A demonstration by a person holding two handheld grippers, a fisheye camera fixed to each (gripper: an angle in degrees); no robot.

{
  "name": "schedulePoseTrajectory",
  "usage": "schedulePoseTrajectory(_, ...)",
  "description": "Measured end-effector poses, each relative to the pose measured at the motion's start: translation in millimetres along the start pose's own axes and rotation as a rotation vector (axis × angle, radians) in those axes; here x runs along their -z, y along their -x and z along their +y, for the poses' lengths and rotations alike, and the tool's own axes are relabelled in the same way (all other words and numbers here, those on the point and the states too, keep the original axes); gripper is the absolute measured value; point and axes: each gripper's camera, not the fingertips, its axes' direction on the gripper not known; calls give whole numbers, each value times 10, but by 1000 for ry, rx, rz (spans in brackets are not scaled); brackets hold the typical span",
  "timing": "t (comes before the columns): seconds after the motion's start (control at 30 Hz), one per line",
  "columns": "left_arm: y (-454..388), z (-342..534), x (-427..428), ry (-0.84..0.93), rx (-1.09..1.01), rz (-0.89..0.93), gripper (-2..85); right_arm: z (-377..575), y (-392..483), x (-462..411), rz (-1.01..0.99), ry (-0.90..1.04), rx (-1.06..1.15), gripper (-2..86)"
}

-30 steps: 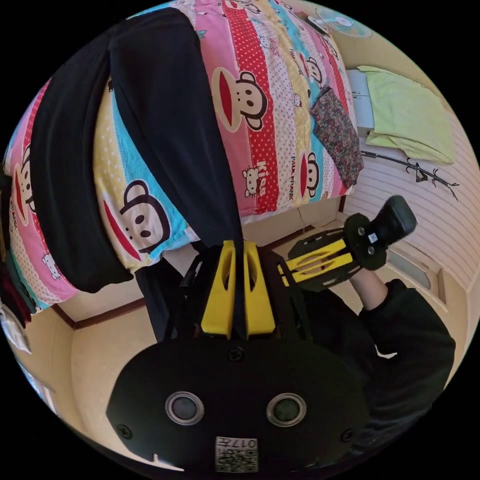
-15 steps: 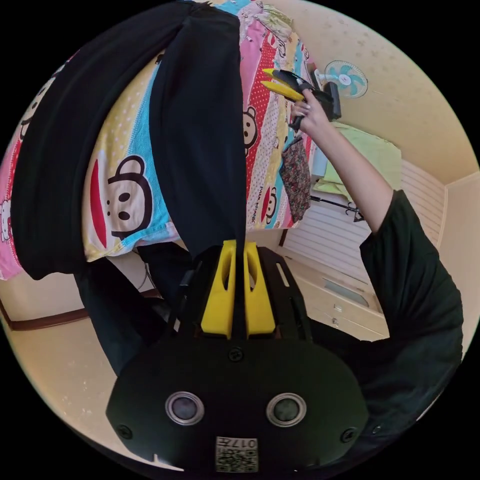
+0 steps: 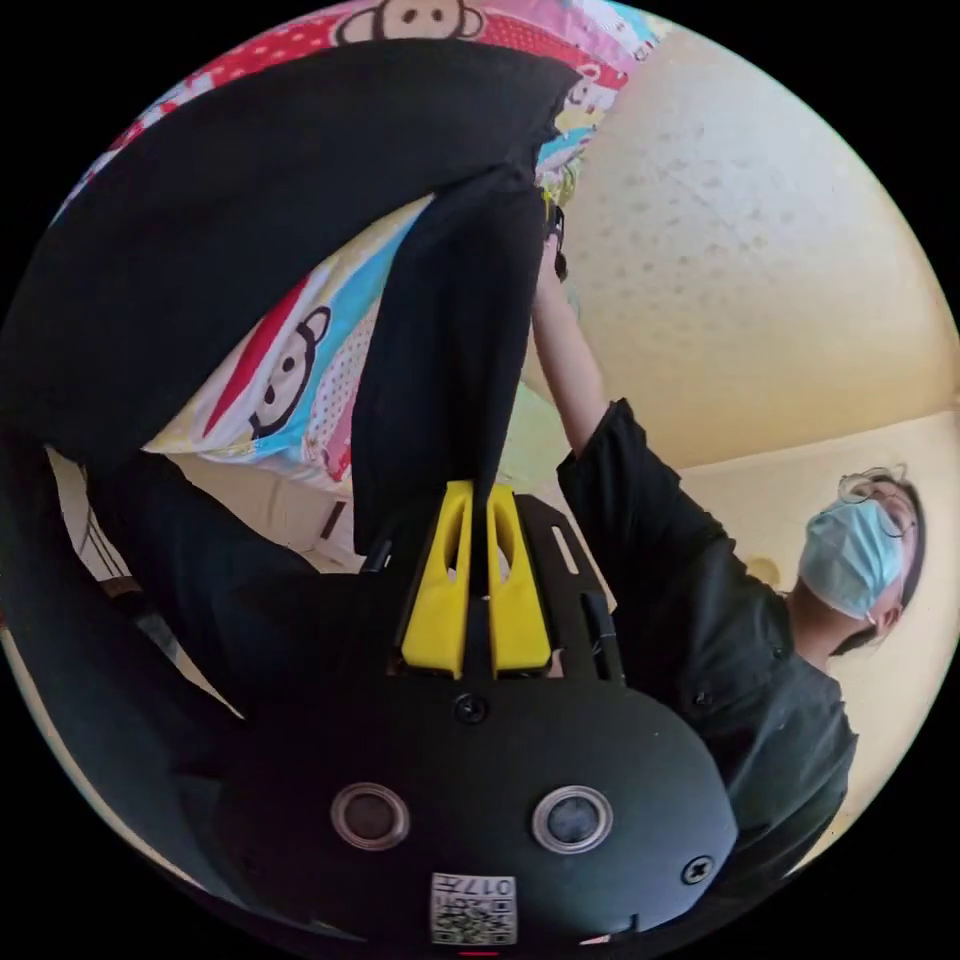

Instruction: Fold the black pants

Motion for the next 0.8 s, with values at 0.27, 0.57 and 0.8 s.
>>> schedulePoseTrajectory(0.27,101,-113,1206,-195,92,-68,10,266,324,-1946,-28,189,17,47)
schedulePoseTrajectory(0.57,-131,-488,1521,-53,129,-355,26,1446,484,-1695,-65,340,231,83)
schedulePoseTrajectory(0.8,-346,-752,1429,91,151,-430,29,3744,109,-1115,274,667,119,86)
